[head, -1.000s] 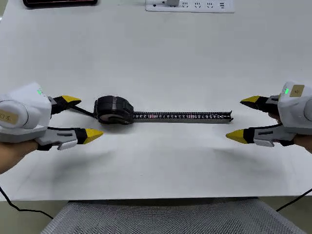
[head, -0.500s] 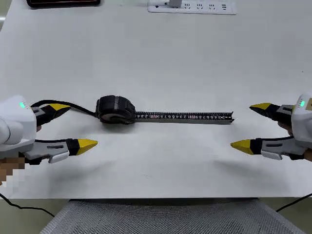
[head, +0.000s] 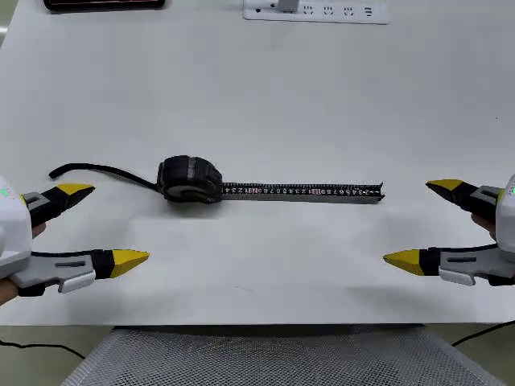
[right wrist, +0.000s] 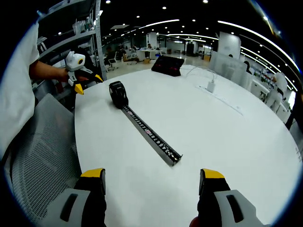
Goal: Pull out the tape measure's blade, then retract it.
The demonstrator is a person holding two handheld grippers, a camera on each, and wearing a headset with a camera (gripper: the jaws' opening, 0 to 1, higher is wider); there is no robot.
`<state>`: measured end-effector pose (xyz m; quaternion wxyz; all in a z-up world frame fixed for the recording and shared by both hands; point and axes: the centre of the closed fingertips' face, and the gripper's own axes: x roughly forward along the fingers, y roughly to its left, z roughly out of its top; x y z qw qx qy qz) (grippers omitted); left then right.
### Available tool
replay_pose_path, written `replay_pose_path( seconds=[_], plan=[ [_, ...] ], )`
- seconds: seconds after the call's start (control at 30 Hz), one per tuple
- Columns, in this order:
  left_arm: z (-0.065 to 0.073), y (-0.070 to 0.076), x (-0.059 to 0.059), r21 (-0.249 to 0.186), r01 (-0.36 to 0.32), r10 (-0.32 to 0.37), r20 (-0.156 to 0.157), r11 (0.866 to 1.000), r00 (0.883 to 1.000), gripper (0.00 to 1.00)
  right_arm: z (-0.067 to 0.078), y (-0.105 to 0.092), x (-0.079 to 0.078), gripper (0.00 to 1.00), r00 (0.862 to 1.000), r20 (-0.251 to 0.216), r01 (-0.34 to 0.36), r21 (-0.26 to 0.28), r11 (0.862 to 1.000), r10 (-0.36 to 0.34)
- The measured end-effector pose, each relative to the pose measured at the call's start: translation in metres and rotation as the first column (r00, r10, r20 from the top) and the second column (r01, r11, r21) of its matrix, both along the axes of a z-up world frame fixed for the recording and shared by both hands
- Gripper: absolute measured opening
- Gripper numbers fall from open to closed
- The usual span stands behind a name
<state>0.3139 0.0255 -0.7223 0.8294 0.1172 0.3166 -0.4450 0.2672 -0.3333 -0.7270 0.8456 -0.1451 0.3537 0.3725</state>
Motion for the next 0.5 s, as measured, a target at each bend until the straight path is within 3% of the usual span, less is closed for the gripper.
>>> replay_pose_path(
  seconds=[0.5],
  plan=[
    [0.004,0.003,-0.008,-0.003,-0.017,0.017,0.013,1.000,1.000,0.90,0.000,-0.001,-0.013,0.96,1.000,-0.004,0.014,0.007,1.000,-0.014]
  ],
)
